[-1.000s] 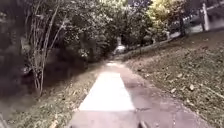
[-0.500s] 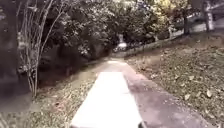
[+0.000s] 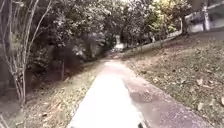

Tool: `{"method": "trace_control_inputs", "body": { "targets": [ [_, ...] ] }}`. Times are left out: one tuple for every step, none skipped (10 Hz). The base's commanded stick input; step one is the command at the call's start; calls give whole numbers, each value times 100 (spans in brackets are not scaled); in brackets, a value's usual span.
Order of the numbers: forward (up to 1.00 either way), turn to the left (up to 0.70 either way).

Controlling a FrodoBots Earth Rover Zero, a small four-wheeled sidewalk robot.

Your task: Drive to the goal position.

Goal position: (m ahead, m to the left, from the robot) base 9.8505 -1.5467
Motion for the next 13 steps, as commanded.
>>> {"method": "trace_control_inputs", "body": {
  "targets": [
    [70,-17],
    [70,-33],
    [70,-24],
    [70,-3],
    [70,0],
    [70,0],
    [70,0],
    [70,0],
    [70,0],
    [70,0],
    [70,0],
    [70,0],
    [70,0]
  ]
}}
